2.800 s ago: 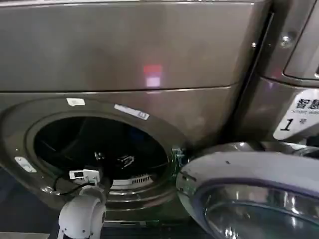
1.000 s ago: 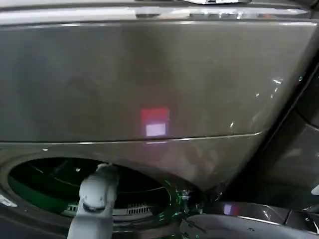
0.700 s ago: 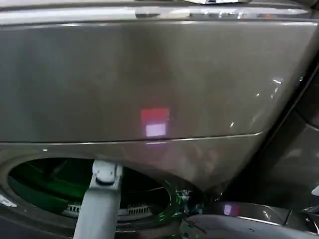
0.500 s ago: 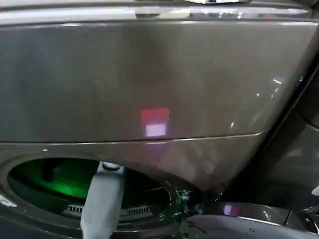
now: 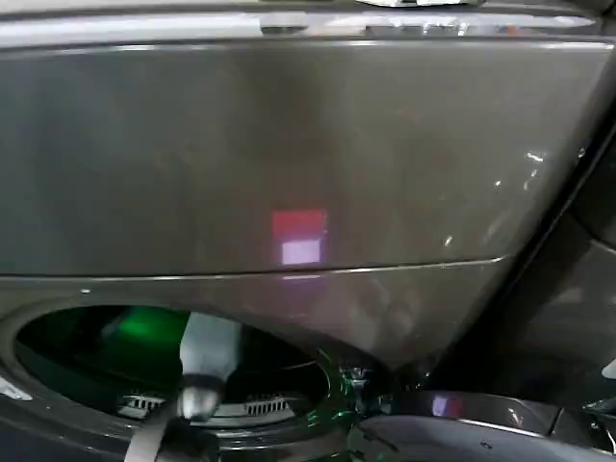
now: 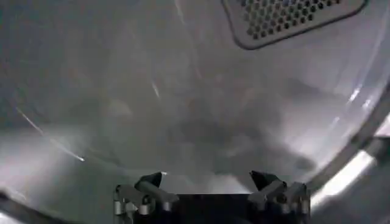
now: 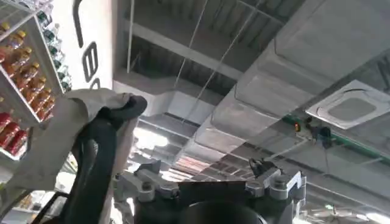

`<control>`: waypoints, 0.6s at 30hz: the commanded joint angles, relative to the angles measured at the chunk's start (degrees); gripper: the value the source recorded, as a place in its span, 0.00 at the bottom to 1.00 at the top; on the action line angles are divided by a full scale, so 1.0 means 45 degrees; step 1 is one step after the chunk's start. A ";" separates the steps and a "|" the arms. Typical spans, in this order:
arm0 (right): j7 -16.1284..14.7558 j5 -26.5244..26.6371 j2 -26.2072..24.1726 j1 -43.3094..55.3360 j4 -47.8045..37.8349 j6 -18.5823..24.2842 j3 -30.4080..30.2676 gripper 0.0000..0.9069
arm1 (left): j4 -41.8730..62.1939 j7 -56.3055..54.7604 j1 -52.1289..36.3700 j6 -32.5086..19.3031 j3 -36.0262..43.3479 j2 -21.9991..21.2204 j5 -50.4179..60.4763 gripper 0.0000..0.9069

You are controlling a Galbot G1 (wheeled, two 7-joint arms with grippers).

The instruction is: Grasp the clothes from the dryer.

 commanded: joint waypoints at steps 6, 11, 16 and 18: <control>-0.0007 0.0012 -0.0088 0.0010 -0.0162 0.0013 0.0054 1.00 | 0.0536 0.5090 -0.0730 -0.4422 0.0434 0.0407 1.2332 1.00; -0.0067 -0.0005 -0.0129 -0.0153 -0.0430 0.0136 0.0209 1.00 | 0.0695 0.6134 -0.1000 -0.4975 0.0408 0.0466 1.3190 1.00; -0.0064 -0.0019 -0.0179 -0.0068 -0.0397 0.0118 0.0136 1.00 | 0.0847 0.7801 -0.1498 -0.5038 0.0135 0.0378 1.5087 1.00; -0.0066 -0.0027 -0.0202 -0.0024 -0.0455 0.0110 0.0137 1.00 | 0.0810 0.8080 -0.1613 -0.5170 0.0074 0.0372 1.5174 1.00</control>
